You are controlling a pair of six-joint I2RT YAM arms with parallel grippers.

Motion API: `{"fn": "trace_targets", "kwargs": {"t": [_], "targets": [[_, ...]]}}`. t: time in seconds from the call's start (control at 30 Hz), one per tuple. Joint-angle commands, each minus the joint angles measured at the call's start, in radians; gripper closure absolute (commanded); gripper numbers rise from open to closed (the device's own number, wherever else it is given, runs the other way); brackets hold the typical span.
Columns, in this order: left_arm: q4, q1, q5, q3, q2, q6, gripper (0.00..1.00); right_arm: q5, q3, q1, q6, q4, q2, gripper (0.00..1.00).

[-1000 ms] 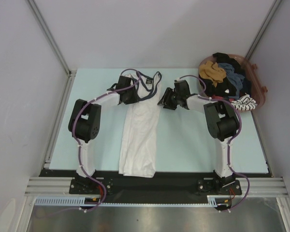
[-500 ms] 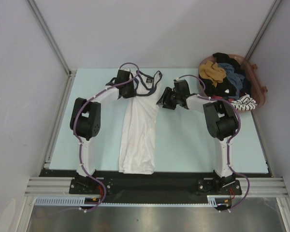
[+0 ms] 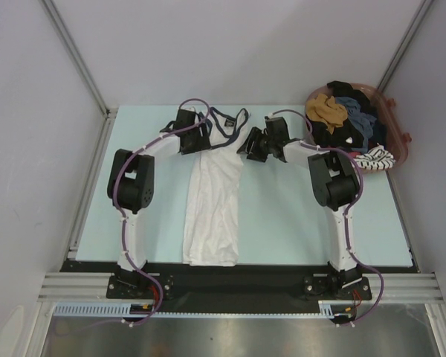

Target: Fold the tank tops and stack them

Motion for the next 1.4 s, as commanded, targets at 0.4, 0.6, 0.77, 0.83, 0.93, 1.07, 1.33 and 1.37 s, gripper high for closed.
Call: {"fn": "trace_targets", "kwargs": {"t": [0.4, 0.6, 0.77, 0.83, 0.93, 1.07, 1.33, 1.37], "targets": [[0.060, 0.040, 0.129, 0.097, 0.133, 0.006, 0.55, -0.076, 0.283, -0.036, 0.077, -0.002, 0.250, 1.00], [0.076, 0.040, 0.138, 0.120, 0.143, -0.017, 0.75, -0.104, 0.433, -0.088, 0.092, -0.002, 0.349, 1.00], [0.032, 0.029, 0.178, 0.237, 0.210, -0.040, 0.83, -0.156, 0.586, -0.122, 0.092, -0.066, 0.424, 0.98], [0.015, 0.021, 0.169, 0.290, 0.224, -0.041, 0.75, -0.174, 0.672, -0.123, 0.080, -0.101, 0.459, 0.93], [-0.002, 0.023, 0.146, 0.320, 0.236, -0.046, 0.43, -0.200, 0.719, -0.125, 0.062, -0.123, 0.471, 0.65], [0.043, 0.027, 0.102, 0.243, 0.139, -0.040, 0.19, -0.203, 0.625, -0.125, 0.028, -0.108, 0.392, 0.41], [0.173, 0.032, -0.058, -0.166, -0.275, -0.050, 0.00, -0.144, 0.227, -0.122, -0.067, -0.046, 0.056, 0.33], [0.193, 0.032, -0.070, -0.220, -0.320, -0.061, 0.00, -0.133, 0.106, -0.123, -0.072, -0.029, -0.038, 0.33]]}}
